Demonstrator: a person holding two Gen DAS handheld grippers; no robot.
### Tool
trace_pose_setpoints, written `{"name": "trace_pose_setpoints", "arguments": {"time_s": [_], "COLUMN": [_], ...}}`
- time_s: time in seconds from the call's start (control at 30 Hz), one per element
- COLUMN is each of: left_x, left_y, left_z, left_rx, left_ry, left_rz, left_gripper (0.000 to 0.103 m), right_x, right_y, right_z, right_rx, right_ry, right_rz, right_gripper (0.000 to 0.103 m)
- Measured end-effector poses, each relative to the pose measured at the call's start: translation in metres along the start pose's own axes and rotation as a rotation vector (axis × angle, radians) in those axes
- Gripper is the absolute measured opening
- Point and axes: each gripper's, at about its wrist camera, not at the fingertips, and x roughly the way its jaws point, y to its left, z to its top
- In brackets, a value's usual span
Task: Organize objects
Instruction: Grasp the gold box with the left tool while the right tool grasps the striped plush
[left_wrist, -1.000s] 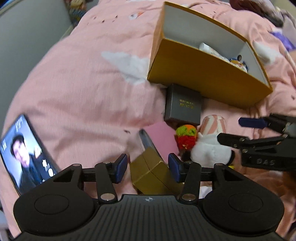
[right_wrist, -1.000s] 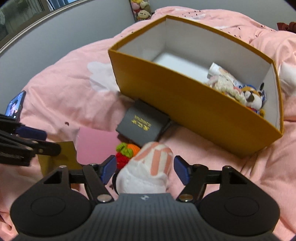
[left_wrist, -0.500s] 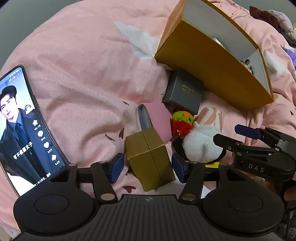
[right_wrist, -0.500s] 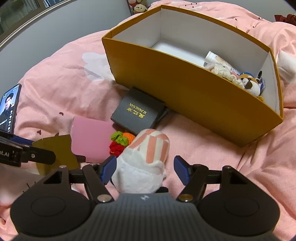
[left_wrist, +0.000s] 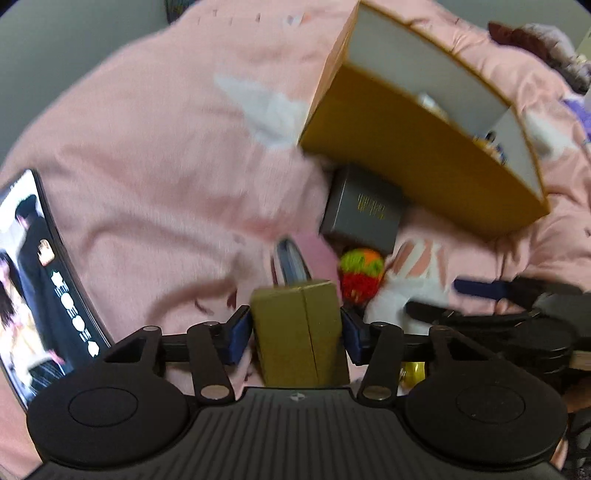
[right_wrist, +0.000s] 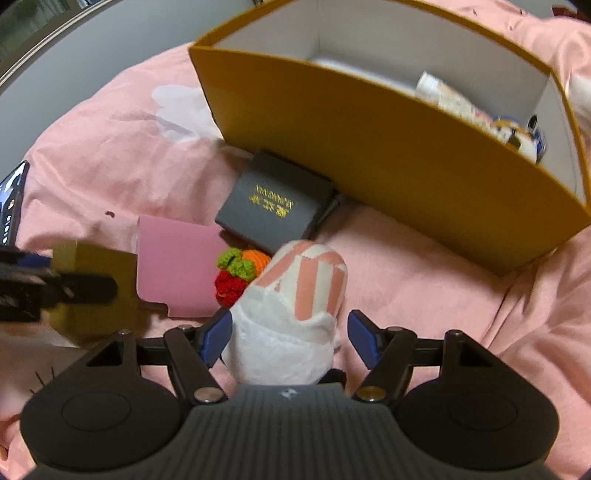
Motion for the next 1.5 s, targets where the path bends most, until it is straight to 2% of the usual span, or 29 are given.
{"name": "trace_pose_setpoints", "arguments": {"time_s": [0.27,0.47,0.7,0.9,1.1,1.33,1.5], "left_x": [-0.017,-0.009,-0.008,-0.014,-0.023,-0.042,-0.055], "left_y": [-0.009,-0.025,-0.042,-0.042,-0.051,-0.071,-0.079], "left_z": [0.020,0.029,0.029,0.029,0.040,0.063,0.086], "left_rx": [0.010,0.026,0.066,0.070,0.106,0.169,0.198], "left_ry": [-0.124,-0.133,-0.140,-0.157,-0.190,-0.282,-0.345], "left_rz": [-0.072,-0.116,-0.153,-0.152,-0.180,-0.221,-0.255], "left_gripper": [0.056,0.056,0.056,0.056,0.056,0.056,0.056], "right_x": [0.012,0.032,0.019,-0.010,-0.055,-0.105,-0.123], "right_y": [-0.010,-0.012,-0.008,-0.010,-0.016,-0.022,-0.035], "right_z": [0.000,-0.001,-0.003,-0.002,0.011,0.035,0.058], "right_rx": [0.098,0.142,0.114,0.119,0.141,0.108,0.108], "right_ry": [0.042,0.116,0.082,0.011,-0.119,-0.303,-0.379], "right_rz": [0.049,0.083,0.073,0.080,0.104,0.066,0.063], "right_gripper": [0.071,0.078,0.068,0.065,0.065,0.065,0.065]}}
